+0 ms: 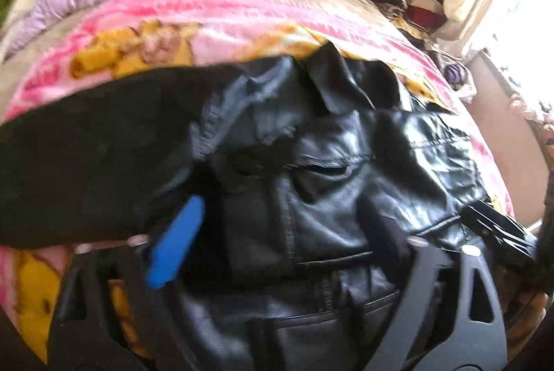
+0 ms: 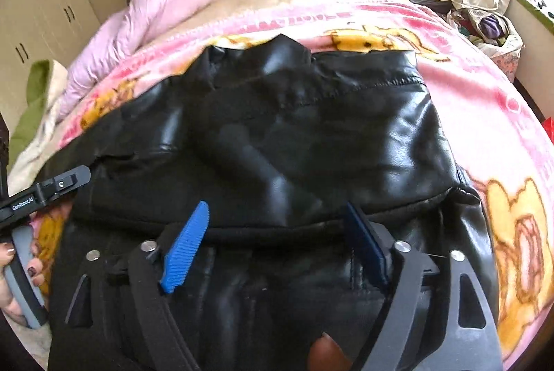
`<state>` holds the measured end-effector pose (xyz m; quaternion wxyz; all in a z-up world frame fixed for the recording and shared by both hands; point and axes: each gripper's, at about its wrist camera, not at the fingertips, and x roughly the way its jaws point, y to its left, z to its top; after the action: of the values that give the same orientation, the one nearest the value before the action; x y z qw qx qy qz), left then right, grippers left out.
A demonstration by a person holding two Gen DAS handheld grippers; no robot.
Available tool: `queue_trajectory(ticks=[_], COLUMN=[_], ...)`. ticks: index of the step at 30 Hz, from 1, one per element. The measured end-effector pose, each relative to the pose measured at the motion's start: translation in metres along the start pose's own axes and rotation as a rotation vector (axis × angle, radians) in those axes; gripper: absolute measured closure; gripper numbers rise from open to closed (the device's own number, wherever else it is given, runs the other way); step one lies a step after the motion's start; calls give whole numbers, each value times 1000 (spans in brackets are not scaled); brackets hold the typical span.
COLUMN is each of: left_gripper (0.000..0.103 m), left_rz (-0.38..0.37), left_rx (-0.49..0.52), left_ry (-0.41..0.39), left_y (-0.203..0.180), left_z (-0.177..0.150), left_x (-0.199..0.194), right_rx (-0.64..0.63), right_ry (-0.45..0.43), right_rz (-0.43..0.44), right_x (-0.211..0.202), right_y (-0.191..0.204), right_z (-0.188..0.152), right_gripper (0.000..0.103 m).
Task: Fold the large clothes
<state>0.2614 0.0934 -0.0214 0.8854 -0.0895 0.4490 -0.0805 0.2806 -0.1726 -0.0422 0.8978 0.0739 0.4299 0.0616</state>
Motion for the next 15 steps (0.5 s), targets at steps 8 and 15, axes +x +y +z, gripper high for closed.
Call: queue_trajectory(ticks=[8,15], left_gripper=[9,9], left_rz=[67,173], left_rx=[-74,-148], left_ry=[-52,-96], left_y=[30,68], left_z=[6,5], left_x=[-28,-48], right_rx=[-24,-50], right_ry=[-52,-92], right_rz=[26,73], right_x=[-18,-28], right_y=[29,69], right_z=[4,18], right_gripper=[10,9])
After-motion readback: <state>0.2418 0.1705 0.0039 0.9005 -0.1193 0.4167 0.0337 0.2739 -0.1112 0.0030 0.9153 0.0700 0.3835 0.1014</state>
